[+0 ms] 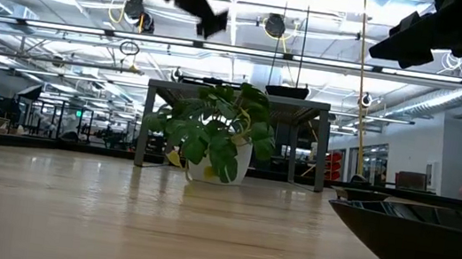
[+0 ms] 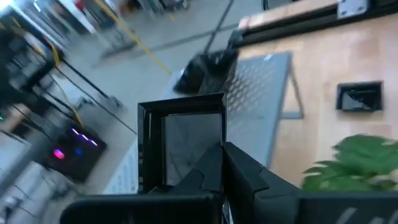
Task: Pick & Place Mini shaped plates
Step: Stack the black square plate on top of the other black square plate on the shelf
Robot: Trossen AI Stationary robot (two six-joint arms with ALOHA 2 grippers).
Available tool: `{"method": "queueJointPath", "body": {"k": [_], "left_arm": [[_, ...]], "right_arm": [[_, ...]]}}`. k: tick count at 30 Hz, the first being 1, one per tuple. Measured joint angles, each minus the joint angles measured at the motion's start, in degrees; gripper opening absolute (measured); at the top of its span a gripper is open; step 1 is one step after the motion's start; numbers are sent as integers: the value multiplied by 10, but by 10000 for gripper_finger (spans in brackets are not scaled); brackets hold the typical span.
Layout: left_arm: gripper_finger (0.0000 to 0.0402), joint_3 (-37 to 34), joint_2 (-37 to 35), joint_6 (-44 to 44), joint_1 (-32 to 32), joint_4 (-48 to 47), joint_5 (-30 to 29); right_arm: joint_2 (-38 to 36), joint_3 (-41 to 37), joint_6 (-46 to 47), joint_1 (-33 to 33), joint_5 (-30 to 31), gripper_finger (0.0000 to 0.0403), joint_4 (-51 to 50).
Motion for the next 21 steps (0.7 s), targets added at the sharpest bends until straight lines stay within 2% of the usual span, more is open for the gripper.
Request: {"method": "queueJointPath", "body": {"k": [2, 9, 13, 21], "left_arm": [[7, 0, 8, -10, 43, -4, 36], [16, 0, 33, -34, 139, -23, 82], [5, 0, 55, -73, 161, -24, 98], [29, 0, 71, -51, 166, -21, 98]], "right_arm": [[0, 0, 0, 0, 0, 157, 0], [0, 0, -9, 0, 0, 157, -5], [0, 0, -28, 0, 0, 157, -5], [0, 0, -27, 0, 0, 157, -5]]}}
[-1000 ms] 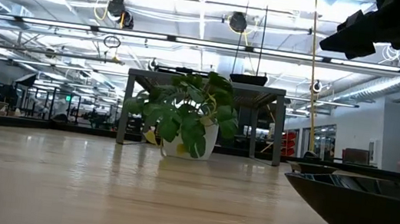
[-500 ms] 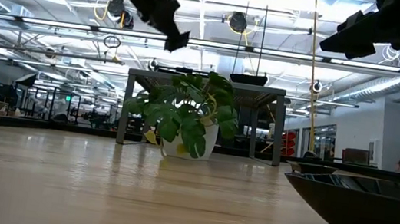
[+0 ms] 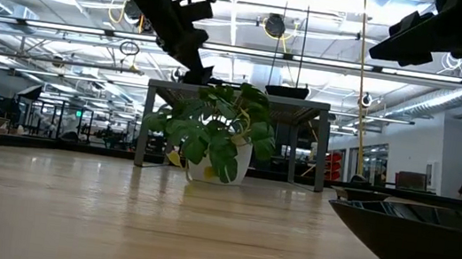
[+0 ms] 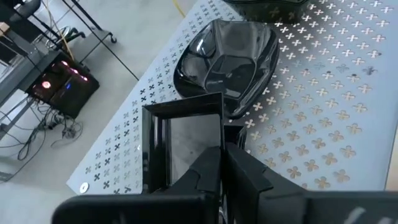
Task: Pick & Place Mini shaped plates
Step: Stack the black square plate on top of the other black square plate on the shelf
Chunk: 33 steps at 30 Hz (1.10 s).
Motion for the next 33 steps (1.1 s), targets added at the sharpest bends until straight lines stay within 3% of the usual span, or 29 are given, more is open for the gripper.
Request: {"method": "queueJointPath", "body": {"k": [14, 25, 30, 33], "left_arm": [[38, 0, 0, -5, -1, -18, -32], [163, 1, -22, -3, -24, -11, -32], [190, 2, -63, -7, -55, -10, -32], [193, 2, -90, -53, -76, -20, -31]], "right_arm": [[0, 0, 1, 0, 0, 158, 0], [0, 0, 1, 0, 0, 159, -1], [0, 0, 28, -1, 44, 160, -34], [4, 0, 74, -16, 59, 159, -80]]}}
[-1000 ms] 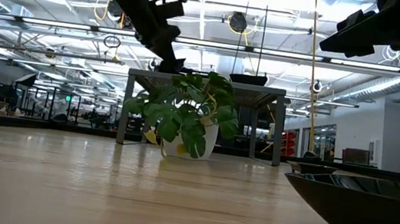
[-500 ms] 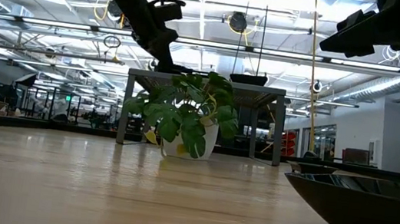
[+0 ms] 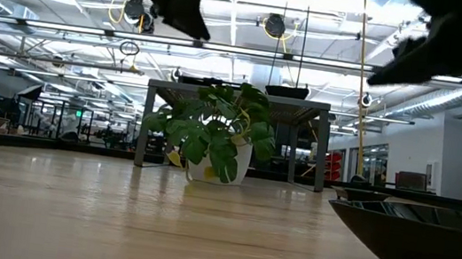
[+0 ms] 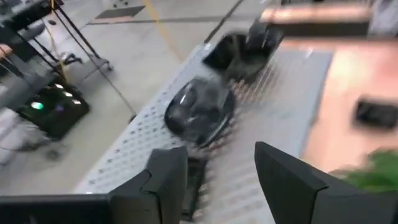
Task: Pick & Place Mini shaped plates
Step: Stack the black square plate on top of the other black square plate on the shelf
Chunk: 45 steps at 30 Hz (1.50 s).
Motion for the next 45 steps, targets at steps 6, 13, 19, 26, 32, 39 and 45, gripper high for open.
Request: {"method": "queueJointPath", "body": {"k": [6, 13, 19, 26, 32, 39, 45], "left_arm": [[184, 0, -22, -109, -45, 3, 71], [174, 0, -22, -135, -95, 2, 151], [174, 0, -21, -134, -129, 4, 151], [175, 0, -21, -134, -149, 3, 151], [175, 0, -21, -196, -168, 3, 150], [175, 0, -21, -223, -203, 3, 151], [175, 0, -21, -230, -237, 3, 151]], "right_arm": [[43, 0, 34, -43, -6, 160, -47], [130, 0, 16, -98, -51, 160, -61], [195, 0, -10, -141, -70, 160, -70], [240, 1, -33, -176, -91, 160, -63], [248, 2, -39, -182, -77, 151, -62], [250, 1, -28, -182, -76, 92, -52], [250, 0, -15, -183, -73, 28, -52]]}}
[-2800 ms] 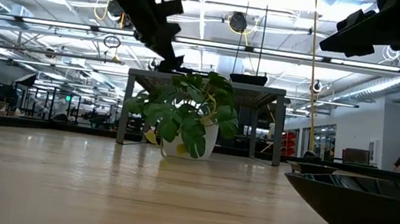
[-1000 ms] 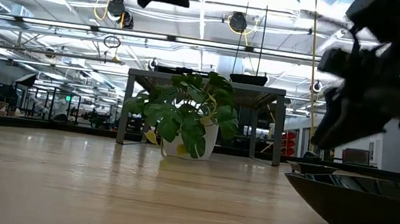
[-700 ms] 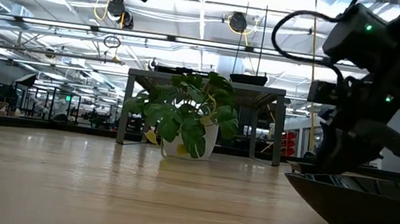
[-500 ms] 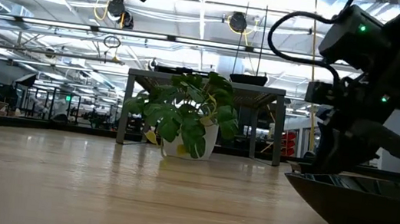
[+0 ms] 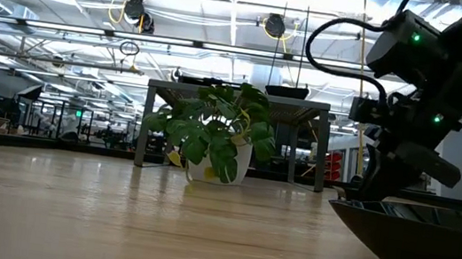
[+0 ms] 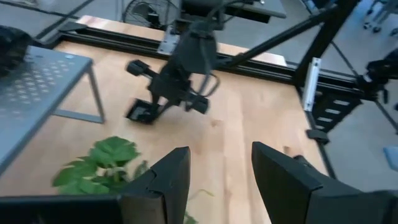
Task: Pick & Place Mini shaped plates
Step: Stack the black square plate on top of the other black square plate on the shelf
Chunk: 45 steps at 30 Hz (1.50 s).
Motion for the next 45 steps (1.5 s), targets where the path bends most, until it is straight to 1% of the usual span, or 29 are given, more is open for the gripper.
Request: {"method": "queueJointPath", "body": {"k": [3, 6, 9, 12, 17, 21, 24, 29, 31, 34, 36, 38, 42, 45], "left_arm": [[175, 0, 0, -10, -17, 0, 0], [175, 0, 0, -10, -35, 0, 0], [175, 0, 0, -9, -53, 0, 0], [175, 0, 0, -7, -70, -3, 0], [175, 0, 0, -6, -89, -17, 1], [175, 0, 0, -7, -102, -25, -1], [175, 0, 0, -7, -109, -26, 0], [175, 0, 0, -10, -118, -26, -1], [175, 0, 0, -23, -122, -26, -1], [175, 0, 0, -42, -127, -26, -1], [175, 0, 0, -47, -130, -26, -1], [175, 0, 0, -48, -133, -27, -1], [175, 0, 0, -49, -135, -31, -1], [175, 0, 0, -48, -136, -38, -1]], "right_arm": [[-1, 0, 0, 5, 0, 6, 6], [-6, 0, 0, 19, -8, 7, 12], [-13, 0, 1, 40, -45, 7, 31], [-13, 1, 2, 71, -77, 2, 82], [5, 1, 7, 125, -81, 3, 215], [51, 1, -2, 146, -81, 3, 323], [100, 17, -21, 148, -84, 4, 365], [188, 100, -94, 147, -125, 4, 372], [220, 134, -131, 147, -126, 4, 368], [255, 178, -173, 146, -129, 4, 359], [274, 200, -194, 143, -154, 4, 357], [288, 217, -198, 143, -183, 4, 356], [307, 239, -198, 143, -193, 8, 358], [308, 240, -198, 142, -200, 29, 353]]}}
